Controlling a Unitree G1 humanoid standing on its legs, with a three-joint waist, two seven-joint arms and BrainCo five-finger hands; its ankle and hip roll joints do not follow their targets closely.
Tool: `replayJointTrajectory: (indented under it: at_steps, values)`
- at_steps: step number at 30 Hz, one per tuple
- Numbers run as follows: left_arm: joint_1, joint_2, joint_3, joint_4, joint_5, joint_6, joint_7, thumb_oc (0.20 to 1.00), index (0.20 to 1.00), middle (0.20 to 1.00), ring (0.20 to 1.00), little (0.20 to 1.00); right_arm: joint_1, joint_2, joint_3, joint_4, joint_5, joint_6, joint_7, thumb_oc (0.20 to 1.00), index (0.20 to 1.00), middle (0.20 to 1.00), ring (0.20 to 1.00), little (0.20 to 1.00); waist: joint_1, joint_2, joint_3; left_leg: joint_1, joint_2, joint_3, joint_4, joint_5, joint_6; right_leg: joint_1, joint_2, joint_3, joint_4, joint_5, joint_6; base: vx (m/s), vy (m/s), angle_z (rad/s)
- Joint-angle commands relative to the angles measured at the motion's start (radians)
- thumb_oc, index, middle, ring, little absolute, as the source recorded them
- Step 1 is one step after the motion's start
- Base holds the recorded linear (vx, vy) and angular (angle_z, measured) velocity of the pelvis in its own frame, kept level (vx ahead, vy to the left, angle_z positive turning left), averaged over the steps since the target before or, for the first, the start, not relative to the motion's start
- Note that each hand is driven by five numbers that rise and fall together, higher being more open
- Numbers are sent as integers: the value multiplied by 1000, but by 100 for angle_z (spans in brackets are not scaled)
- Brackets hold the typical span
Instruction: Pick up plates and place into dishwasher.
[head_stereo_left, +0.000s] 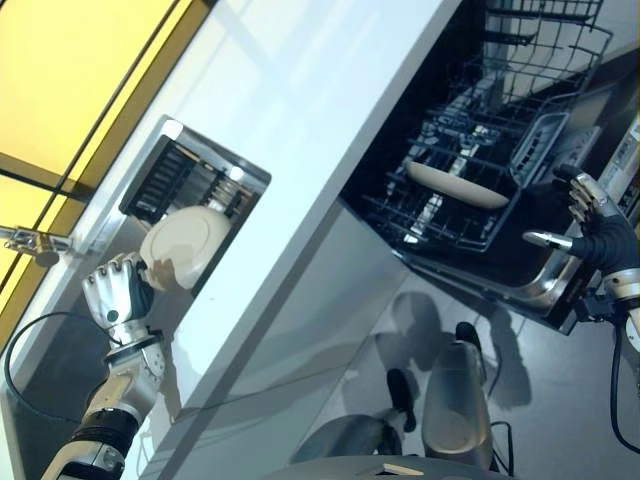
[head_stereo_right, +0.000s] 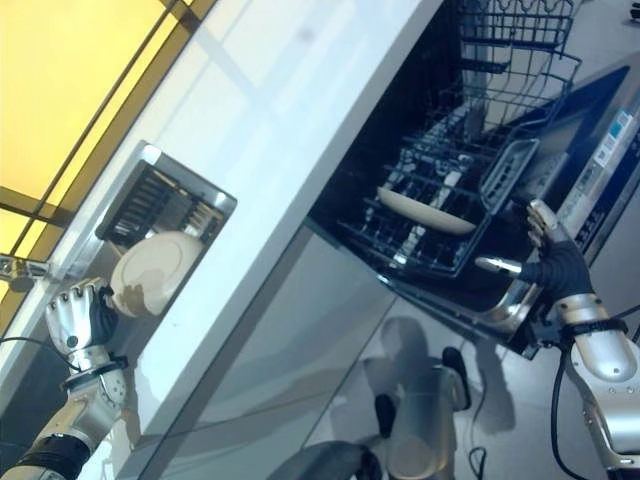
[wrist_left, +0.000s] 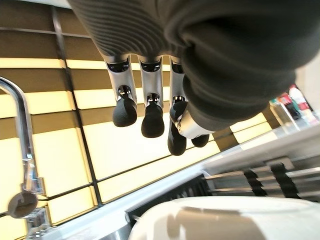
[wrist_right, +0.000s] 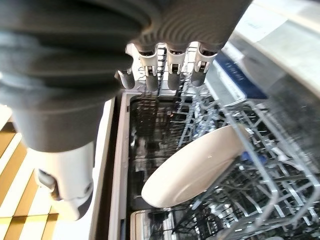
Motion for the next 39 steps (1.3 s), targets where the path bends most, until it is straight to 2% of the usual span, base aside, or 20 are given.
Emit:
replayJointTrajectory:
  at_steps: [1, 4, 6, 8, 9, 12, 15, 18, 22, 25, 28, 30, 39]
  values:
    - [49, 51, 95, -1, -46, -16, 28, 200, 200, 200, 200, 200, 60, 35, -33, -104, 20, -61, 10, 1000, 1000, 1000, 1000, 1000, 33, -79, -138, 0, -49, -14, 4, 12, -10, 38, 36, 56, -322, 247, 56, 36, -24, 0]
    - [70, 50, 108, -10, -13, -24, 1, 200, 200, 200, 200, 200, 69, 40, -43, -106, 23, -54, 15, 1000, 1000, 1000, 1000, 1000, 36, -81, -147, 10, -48, -16, 1, 9, -8, 57, 36, 52, -330, 244, 57, 40, -17, 0]
    - [77, 58, 100, -16, 58, -50, -57, 200, 200, 200, 200, 200, 69, 39, -48, -107, 26, -45, 14, 1000, 1000, 1000, 1000, 1000, 38, -83, -150, 14, -47, -15, 4, 6, -6, 63, 35, 49, -330, 243, 58, 40, -9, 1]
    - [81, 72, 79, -25, 118, -79, -117, 824, 824, 824, 824, 824, 70, 34, -59, -106, 32, -37, 23, 1000, 1000, 1000, 1000, 1000, 37, -81, -149, 15, -47, -14, 7, 3, -6, 65, 34, 48, -328, 242, 59, 33, 12, 1]
    - [80, 85, 58, -33, 157, -87, -170, 1000, 1000, 1000, 1000, 1000, 67, 27, -67, -107, 37, -27, 29, 1000, 1000, 1000, 1000, 1000, 35, -80, -148, 15, -48, -14, 9, 2, -5, 67, 34, 48, -329, 242, 59, 0, 0, 0]
    - [72, 108, 2, -32, 215, -105, -242, 1000, 1000, 1000, 1000, 1000, 51, -4, -80, -105, 57, 0, 43, 1000, 1000, 1000, 1000, 1000, 27, -73, -137, 13, -49, -10, 15, 1, -5, 65, 34, 51, -327, 242, 58, 33, 47, -1]
    - [51, 131, -48, -24, 213, -105, -261, 1000, 1000, 1000, 1000, 1000, 30, -45, -87, -98, 86, 19, 51, 1000, 1000, 1000, 1000, 1000, 19, -68, -126, 3, -48, -4, 21, -1, -4, 52, 36, 58, -320, 241, 57, 11, 46, -2]
    - [27, 135, -81, -9, 207, -104, -230, 1000, 1000, 1000, 1000, 1000, 20, -65, -84, -85, 96, 14, 56, 1000, 1000, 1000, 1000, 1000, 13, -66, -116, -8, -50, 1, 28, -2, -4, 39, 37, 63, -314, 240, 58, 3, 43, -1]
    - [4, 142, -110, -12, 275, -108, -201, 1000, 1000, 1000, 1000, 1000, 13, -80, -82, -70, 93, 7, 53, 1000, 1000, 1000, 1000, 1000, 9, -64, -104, -17, -55, 3, 41, -4, -3, 27, 35, 64, -303, 241, 57, 26, 40, -1]
    - [-24, 141, -138, 0, 356, -79, -154, 1000, 1000, 1000, 1000, 1000, -1, -100, -79, -64, 94, 16, 50, 1000, 1000, 1000, 1000, 1000, 2, -64, -92, -26, -59, 6, 51, -4, -3, 10, 35, 70, -292, 243, 55, 22, 53, 0]
    - [-52, 138, -180, 16, 409, -19, -141, 1000, 1000, 1000, 1000, 1000, -23, -117, -74, -55, 94, 18, 48, 1000, 1000, 1000, 1000, 1000, -4, -66, -72, -47, -60, 9, 64, -1, -4, -20, 39, 78, -276, 247, 52, -22, 42, -2]
    - [-59, 127, -191, 41, 403, 40, -122, 1000, 1000, 1000, 1000, 1000, -32, -130, -71, -59, 101, 24, 37, 1000, 1000, 1000, 1000, 1000, -6, -72, -64, -62, -61, 12, 70, -2, -4, -43, 44, 85, -267, 249, 52, -28, 19, -8]
    - [-80, 66, -196, 171, 394, 132, 8, 1000, 1000, 1000, 1000, 1000, -76, -161, -52, -42, 110, 17, 18, 1000, 1000, 1000, 1000, 1000, -4, -95, -18, -113, -61, 20, 106, -3, -9, -130, 52, 93, -223, 260, 48, -19, 21, -7]
